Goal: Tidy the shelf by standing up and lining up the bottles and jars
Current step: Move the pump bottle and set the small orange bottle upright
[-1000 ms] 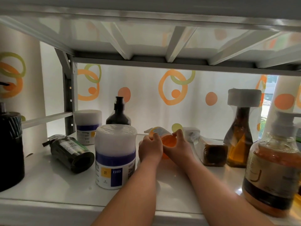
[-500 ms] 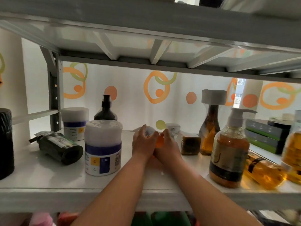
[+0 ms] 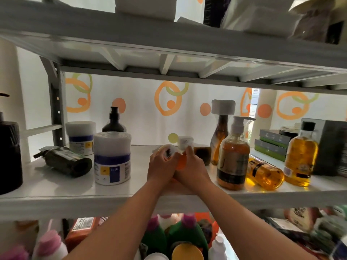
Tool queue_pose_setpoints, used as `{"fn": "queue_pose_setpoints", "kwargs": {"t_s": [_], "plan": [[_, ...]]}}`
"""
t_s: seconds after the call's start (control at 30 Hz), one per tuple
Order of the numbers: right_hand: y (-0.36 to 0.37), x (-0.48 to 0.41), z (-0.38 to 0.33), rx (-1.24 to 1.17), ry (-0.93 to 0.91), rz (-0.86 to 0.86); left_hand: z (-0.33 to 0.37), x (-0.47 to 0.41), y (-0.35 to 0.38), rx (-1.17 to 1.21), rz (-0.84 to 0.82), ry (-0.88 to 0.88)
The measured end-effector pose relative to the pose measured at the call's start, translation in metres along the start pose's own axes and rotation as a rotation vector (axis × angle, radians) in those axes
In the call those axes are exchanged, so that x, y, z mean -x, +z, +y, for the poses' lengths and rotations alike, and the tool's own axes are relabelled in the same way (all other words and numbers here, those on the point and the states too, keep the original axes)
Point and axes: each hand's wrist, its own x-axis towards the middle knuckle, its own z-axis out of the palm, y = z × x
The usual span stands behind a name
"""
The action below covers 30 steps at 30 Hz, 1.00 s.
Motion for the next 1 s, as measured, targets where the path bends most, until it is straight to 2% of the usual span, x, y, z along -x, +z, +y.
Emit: {"fn": "queue_pose_setpoints", "kwargs": {"t_s": [0.13,0.73,1.0], "plan": [[-0.011,0.017,0.001,-0.179,0.177,0.048,0.011,0.014,0.005,0.007,-0.031,0.007],[-0.022,0.047,0.005,-0.197,0.225,0.130,0.039,0.048,0.005,0.099,-0.183,-0.022],[-0.019,0.045,0.003,-0.192,0.289,0.110,0.043,0.054,0.000,0.163,-0.258,-0.039]]}}
